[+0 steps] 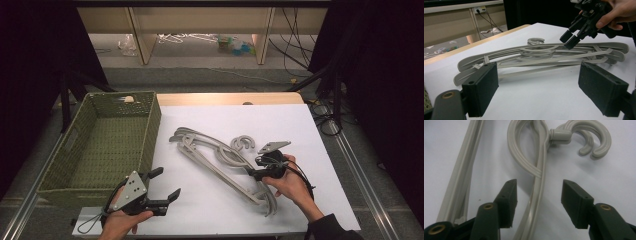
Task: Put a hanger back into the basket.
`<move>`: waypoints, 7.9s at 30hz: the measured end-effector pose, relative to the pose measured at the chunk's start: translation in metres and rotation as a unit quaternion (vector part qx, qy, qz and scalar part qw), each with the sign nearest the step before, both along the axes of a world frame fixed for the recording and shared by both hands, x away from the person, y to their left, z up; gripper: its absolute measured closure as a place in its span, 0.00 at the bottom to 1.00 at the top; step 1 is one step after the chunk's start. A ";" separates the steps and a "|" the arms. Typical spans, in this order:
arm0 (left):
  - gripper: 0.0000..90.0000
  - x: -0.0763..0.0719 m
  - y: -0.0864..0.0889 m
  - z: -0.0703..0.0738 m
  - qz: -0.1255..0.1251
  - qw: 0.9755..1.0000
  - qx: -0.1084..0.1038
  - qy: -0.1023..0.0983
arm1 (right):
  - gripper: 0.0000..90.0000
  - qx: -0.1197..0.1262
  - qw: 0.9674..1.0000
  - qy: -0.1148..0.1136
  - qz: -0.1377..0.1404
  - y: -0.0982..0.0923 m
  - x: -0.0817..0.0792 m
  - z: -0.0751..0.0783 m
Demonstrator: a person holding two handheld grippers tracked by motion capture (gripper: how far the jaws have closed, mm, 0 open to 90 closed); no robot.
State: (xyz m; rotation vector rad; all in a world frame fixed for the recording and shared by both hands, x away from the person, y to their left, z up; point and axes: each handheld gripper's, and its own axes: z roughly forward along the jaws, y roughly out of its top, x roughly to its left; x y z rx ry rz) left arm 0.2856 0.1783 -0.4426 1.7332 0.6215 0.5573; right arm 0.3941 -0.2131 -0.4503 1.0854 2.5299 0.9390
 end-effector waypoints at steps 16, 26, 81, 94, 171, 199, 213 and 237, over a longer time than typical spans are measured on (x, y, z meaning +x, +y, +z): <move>0.18 -0.001 -0.001 0.000 -0.002 1.000 0.002 0.002 | 0.79 -0.017 0.999 0.037 0.001 0.009 0.015 -0.007; 0.18 -0.001 -0.001 0.000 -0.004 1.000 0.006 -0.001 | 0.86 -0.010 0.999 0.044 -0.009 0.009 0.013 -0.003; 0.28 0.023 -0.039 0.031 -0.019 0.997 0.062 0.048 | 0.91 0.009 0.990 -0.052 0.132 -0.002 -0.059 0.046; 0.34 0.045 -0.079 0.033 -0.086 0.985 0.120 0.092 | 0.91 -0.008 0.980 -0.062 0.187 0.011 -0.073 0.051; 0.89 0.072 0.028 0.118 -0.053 0.987 -0.004 0.151 | 0.35 0.111 0.984 -0.131 0.051 -0.001 -0.069 0.046; 0.89 0.106 0.137 0.144 0.077 0.986 -0.009 0.145 | 0.32 0.108 0.987 -0.113 0.048 0.000 -0.065 0.038; 0.89 0.138 0.181 0.140 0.139 0.978 0.023 0.155 | 0.32 0.107 0.987 -0.108 0.050 -0.001 -0.064 0.036; 0.88 0.150 0.223 0.111 0.188 0.966 0.058 0.167 | 0.32 0.104 0.988 -0.102 0.052 0.002 -0.064 0.034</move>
